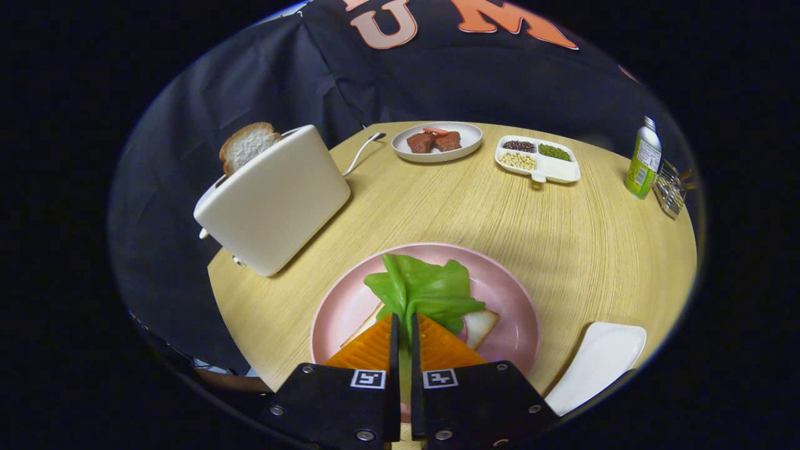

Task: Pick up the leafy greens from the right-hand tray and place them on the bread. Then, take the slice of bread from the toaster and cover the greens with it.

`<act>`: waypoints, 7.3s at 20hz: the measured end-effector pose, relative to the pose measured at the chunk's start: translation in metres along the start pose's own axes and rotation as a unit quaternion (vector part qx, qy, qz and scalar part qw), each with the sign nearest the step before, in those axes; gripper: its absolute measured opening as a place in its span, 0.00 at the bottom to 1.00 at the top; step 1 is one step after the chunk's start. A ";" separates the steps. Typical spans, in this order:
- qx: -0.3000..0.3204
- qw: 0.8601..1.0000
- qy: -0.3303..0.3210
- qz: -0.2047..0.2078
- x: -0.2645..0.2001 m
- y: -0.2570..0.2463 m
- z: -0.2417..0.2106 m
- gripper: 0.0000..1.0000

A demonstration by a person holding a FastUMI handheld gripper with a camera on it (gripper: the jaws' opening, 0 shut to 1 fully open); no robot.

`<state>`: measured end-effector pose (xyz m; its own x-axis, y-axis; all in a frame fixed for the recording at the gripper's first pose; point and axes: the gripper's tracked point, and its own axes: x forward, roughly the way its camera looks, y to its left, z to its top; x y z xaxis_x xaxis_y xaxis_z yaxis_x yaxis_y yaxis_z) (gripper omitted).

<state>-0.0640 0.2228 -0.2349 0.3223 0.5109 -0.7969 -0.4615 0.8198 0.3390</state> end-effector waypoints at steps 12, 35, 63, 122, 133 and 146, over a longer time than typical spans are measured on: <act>-0.004 1.000 -0.016 -0.021 -0.013 -0.002 0.019 0.48; -0.072 0.992 -0.069 0.072 -0.056 0.186 0.206 0.82; 0.014 0.997 0.069 -0.032 0.036 0.209 0.223 0.15; 0.349 0.919 -0.136 0.122 -0.045 -0.023 0.013 0.08; 0.321 0.933 -0.146 0.068 -0.037 -0.034 0.006 0.16; 0.247 0.932 -0.264 0.000 -0.089 -0.063 0.050 0.55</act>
<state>-0.0223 0.1387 -0.1600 0.7445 0.4606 -0.4833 -0.0668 0.7717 0.6325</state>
